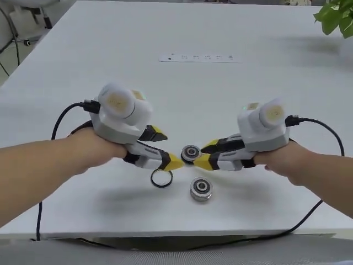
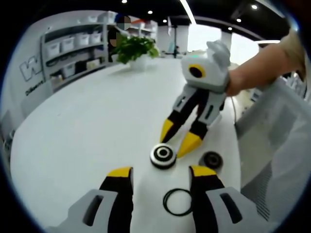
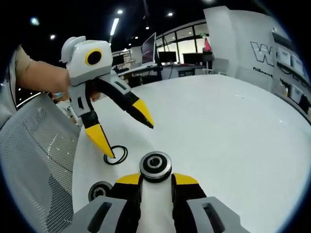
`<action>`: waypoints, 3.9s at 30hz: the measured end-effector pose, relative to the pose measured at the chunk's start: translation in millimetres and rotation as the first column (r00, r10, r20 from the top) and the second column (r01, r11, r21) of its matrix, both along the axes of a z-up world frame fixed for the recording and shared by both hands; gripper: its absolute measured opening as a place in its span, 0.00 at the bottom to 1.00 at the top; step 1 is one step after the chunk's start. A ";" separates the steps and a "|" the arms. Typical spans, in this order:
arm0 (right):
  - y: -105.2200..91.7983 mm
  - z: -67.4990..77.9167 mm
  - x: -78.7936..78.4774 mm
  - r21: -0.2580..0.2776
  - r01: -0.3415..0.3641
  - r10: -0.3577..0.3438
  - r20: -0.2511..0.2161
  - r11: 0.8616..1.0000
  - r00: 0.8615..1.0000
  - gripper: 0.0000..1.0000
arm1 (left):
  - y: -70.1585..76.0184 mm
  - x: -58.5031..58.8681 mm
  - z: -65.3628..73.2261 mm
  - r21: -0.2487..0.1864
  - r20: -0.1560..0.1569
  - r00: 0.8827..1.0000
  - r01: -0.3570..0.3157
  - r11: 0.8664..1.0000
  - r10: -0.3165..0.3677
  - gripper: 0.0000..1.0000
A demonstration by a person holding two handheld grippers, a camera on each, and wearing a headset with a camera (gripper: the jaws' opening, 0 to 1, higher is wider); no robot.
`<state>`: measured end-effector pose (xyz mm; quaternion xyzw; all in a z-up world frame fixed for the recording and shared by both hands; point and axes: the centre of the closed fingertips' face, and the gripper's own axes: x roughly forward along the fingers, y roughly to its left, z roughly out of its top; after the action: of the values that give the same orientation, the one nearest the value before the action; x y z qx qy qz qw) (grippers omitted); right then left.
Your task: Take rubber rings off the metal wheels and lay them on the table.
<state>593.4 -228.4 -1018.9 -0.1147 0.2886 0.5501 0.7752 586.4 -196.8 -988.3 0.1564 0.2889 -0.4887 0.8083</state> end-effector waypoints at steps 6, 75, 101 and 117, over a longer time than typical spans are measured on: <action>1.2 0.5 -1.9 -0.005 -0.006 0.006 0.008 1.000 1.000 0.20 | -9.0 2.3 -4.8 0.014 0.007 1.000 0.028 1.000 -0.028 0.44; -5.0 -3.1 0.9 -0.007 0.017 -0.016 0.027 1.000 0.999 0.09 | -29.1 14.2 -16.8 0.018 0.025 1.000 -0.010 1.000 0.010 0.13; -8.5 5.3 -4.3 0.029 0.140 -0.137 -0.090 0.990 0.987 0.00 | -28.5 13.7 -17.6 0.045 0.043 0.999 -0.015 0.999 0.013 0.12; -11.3 10.0 7.3 0.100 0.253 -0.230 -0.196 0.962 0.953 0.00 | -29.1 13.4 -18.2 0.057 0.039 0.999 -0.029 0.998 0.027 0.12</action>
<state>600.7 -239.7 -1008.9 0.0207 0.3355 0.4759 0.8127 599.7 -226.0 -1006.5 0.1847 0.2895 -0.4657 0.8156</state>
